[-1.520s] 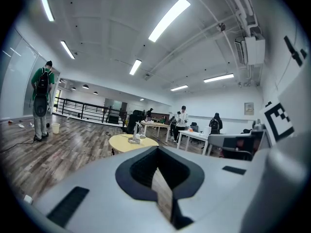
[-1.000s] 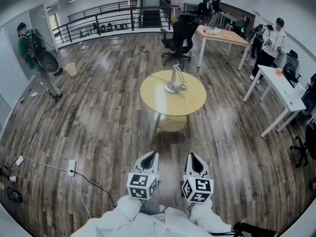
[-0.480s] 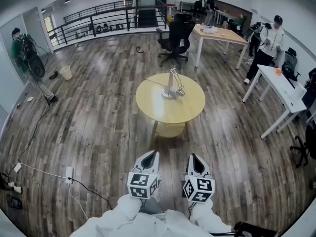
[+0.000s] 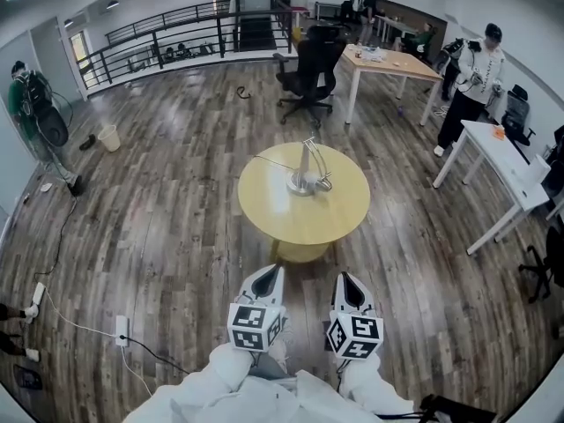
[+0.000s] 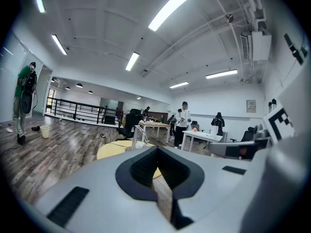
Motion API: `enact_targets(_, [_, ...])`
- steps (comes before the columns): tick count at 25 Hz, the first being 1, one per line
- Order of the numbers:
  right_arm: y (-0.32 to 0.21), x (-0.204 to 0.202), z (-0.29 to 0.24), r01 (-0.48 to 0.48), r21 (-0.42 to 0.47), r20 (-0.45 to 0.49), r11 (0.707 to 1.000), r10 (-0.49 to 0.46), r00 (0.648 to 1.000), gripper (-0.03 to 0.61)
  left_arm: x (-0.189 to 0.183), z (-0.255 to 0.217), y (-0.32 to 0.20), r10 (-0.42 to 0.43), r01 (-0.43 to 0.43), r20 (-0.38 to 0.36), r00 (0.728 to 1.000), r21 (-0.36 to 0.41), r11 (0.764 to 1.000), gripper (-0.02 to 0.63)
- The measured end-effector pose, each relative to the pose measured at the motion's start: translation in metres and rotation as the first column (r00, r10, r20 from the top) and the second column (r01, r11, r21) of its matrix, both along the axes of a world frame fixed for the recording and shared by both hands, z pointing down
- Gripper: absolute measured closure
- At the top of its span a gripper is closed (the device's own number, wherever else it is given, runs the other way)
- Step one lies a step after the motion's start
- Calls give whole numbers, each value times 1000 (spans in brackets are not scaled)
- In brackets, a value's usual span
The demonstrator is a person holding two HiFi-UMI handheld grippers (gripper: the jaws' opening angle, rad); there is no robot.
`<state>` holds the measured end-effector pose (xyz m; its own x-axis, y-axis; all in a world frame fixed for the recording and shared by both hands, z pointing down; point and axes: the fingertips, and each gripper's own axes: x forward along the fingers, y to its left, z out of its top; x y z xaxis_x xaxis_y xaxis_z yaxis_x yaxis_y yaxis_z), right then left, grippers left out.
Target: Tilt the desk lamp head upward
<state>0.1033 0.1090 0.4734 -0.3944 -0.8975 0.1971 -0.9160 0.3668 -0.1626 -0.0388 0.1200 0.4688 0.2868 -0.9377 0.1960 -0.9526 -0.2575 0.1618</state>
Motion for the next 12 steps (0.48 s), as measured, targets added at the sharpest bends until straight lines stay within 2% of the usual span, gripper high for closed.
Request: enact_targets(12, [-120, -43, 4, -21, -2, 3, 1000, 21, 1000, 566, -46, 12, -120, 17, -17, 1, 1000, -21, 1000, 614])
